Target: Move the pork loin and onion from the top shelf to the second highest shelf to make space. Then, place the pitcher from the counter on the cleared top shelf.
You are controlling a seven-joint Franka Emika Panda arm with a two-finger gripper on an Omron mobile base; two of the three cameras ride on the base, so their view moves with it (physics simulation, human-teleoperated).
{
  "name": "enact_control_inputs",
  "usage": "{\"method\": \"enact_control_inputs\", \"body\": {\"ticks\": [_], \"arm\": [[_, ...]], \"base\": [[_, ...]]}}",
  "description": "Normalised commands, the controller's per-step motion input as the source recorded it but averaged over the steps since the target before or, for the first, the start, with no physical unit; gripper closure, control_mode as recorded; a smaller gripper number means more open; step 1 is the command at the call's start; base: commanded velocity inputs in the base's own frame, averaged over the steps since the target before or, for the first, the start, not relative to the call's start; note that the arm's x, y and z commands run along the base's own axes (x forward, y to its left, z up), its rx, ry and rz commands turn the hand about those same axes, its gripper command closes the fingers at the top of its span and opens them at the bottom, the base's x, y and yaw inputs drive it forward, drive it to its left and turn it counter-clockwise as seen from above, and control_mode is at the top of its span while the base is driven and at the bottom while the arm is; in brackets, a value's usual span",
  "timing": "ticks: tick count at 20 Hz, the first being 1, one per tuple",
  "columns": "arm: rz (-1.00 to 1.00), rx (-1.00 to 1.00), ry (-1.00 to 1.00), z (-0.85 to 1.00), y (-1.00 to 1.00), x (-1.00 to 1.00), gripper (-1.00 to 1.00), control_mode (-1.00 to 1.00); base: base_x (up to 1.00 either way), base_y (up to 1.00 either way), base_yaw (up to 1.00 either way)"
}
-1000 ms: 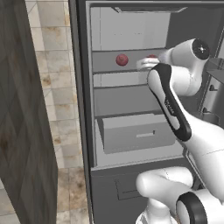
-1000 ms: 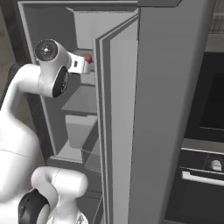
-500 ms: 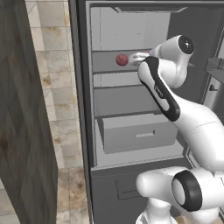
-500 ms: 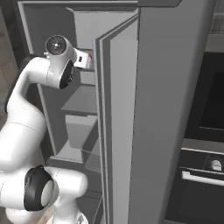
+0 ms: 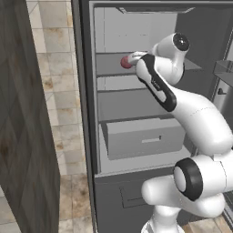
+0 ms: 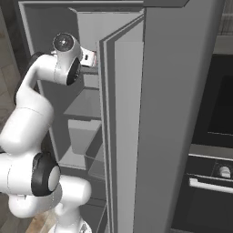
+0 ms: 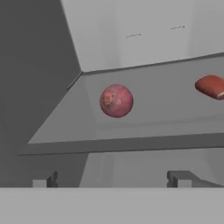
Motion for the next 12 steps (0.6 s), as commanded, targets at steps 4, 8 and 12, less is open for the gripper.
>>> {"method": "enact_control_inputs", "body": {"ticks": [4, 8, 12], "arm": [[0.0, 0.0, 0.08, -0.09, 0.0, 0.41, -1.0, -1.0], [0.0, 0.0, 0.05, -0.11, 0.0, 0.37, -1.0, -1.0], [0.0, 0.0, 0.03, -0.09, 0.0, 0.35, -1.0, -1.0]], "base": [[0.0, 0.0, 0.0], [0.0, 0.0, 0.0], [0.0, 0.0, 0.0]]}}
